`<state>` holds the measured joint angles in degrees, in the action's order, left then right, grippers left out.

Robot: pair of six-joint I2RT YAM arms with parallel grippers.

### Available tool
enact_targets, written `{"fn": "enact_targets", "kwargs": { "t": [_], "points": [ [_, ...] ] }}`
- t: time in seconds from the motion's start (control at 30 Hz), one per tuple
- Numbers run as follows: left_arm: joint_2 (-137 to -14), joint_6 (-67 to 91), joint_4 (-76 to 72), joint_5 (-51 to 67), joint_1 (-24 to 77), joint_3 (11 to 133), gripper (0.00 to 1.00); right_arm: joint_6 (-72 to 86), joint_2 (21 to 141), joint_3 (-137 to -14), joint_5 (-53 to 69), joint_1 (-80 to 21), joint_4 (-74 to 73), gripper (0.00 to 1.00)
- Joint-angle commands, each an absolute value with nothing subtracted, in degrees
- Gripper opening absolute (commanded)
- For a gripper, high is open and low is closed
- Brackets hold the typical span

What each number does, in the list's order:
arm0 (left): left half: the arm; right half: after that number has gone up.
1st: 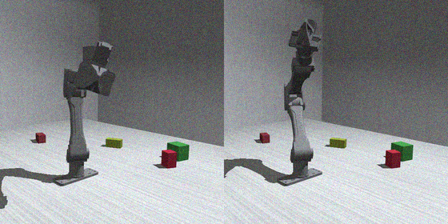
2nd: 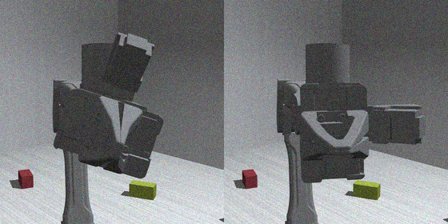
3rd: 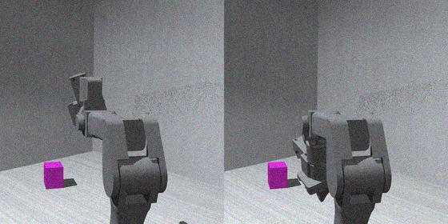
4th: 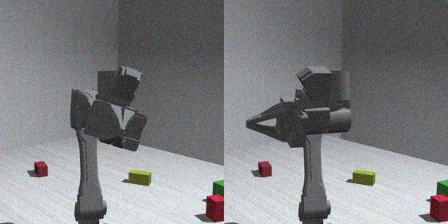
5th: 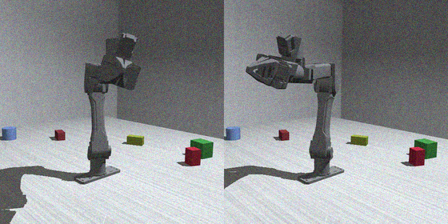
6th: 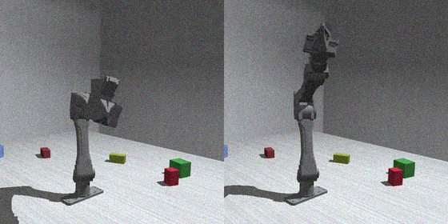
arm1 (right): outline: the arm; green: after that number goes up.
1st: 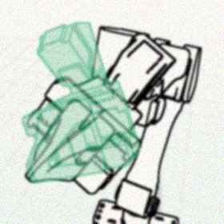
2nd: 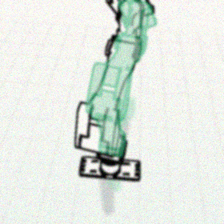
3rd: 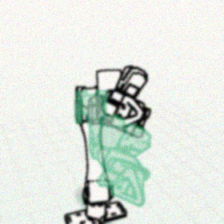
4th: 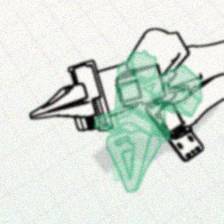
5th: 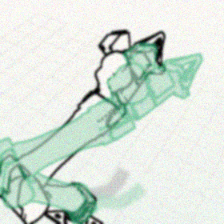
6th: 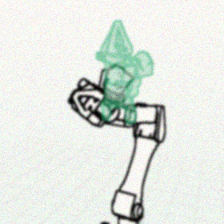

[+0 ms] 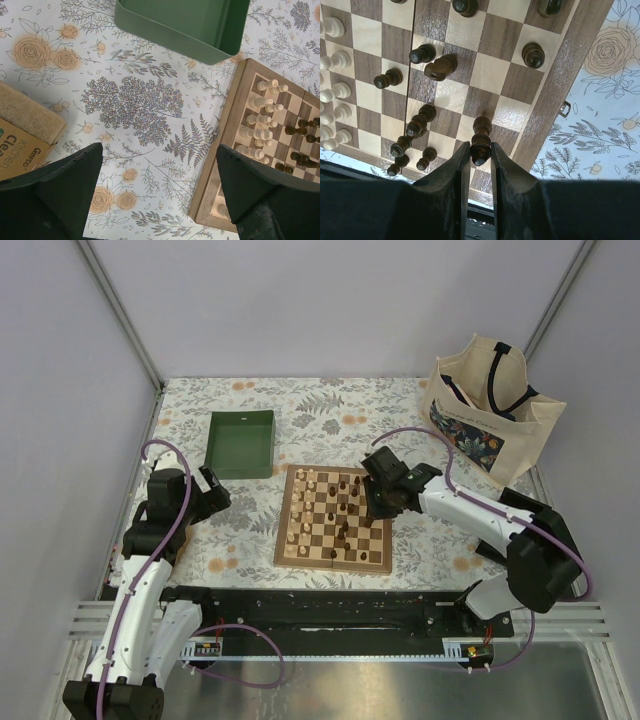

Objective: Set up the chess pieces on the board

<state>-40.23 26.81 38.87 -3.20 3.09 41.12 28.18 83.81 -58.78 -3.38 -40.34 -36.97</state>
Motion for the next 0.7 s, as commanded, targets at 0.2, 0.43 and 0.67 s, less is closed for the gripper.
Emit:
{"fn": "enact_targets", "kwargs": {
  "t": [0.2,0.43,0.67],
  "points": [
    [-39.81,26.54,36.04,-2.46,2.81,42.01,0.99,28.04,85.96,-61.52,-2.98,-42.01,-35.77,0.23],
    [-39.73,26.54,36.04,-2.37,2.81,42.01,0.99,28.3,87.19,-62.93,-5.18,-43.94,-35.68,0.25],
    [-39.73,26.54,36.04,-2.46,2.81,41.84,0.99,28.65,88.24,-63.81,-7.56,-45.35,-36.38,0.28]
  ]
}}
